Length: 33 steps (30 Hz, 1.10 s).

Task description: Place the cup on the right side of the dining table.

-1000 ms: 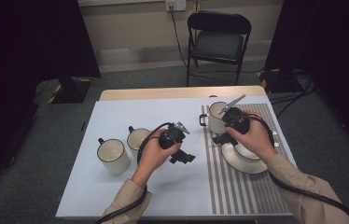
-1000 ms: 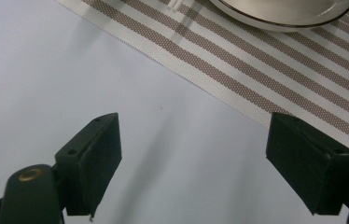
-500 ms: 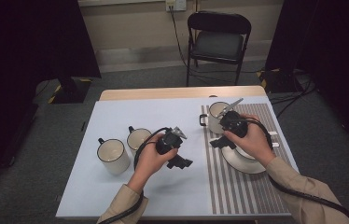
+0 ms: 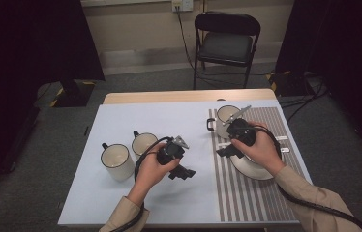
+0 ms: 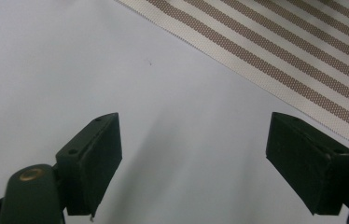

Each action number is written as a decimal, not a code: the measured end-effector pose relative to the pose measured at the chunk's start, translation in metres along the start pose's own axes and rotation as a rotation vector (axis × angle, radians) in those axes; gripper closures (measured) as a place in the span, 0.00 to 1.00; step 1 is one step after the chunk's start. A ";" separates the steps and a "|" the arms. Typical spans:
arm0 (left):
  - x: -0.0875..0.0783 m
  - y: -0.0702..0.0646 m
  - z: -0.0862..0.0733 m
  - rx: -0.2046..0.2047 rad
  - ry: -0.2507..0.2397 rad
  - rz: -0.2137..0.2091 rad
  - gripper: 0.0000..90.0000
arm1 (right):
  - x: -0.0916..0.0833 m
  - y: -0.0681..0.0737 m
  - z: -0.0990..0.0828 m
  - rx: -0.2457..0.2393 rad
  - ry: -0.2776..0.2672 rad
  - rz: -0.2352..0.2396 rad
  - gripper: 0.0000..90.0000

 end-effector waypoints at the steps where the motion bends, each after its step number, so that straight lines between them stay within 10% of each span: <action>1: -0.001 0.000 -0.001 0.009 0.007 -0.002 0.20 | 0.000 0.000 0.000 0.000 0.002 0.004 0.19; 33: -0.004 -0.008 -0.033 0.010 0.023 -0.003 0.21 | 0.012 0.018 -0.014 -0.023 0.009 0.046 0.19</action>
Point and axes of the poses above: each handheld gripper's, and its own axes: x roughly forward along the jaws, z roughly out of its top, y roughly to its left, the point moved 2 cm from there along x, roughly forward along the jaws, and after that the axes turned 5 degrees about x, right-handed, at the moved point
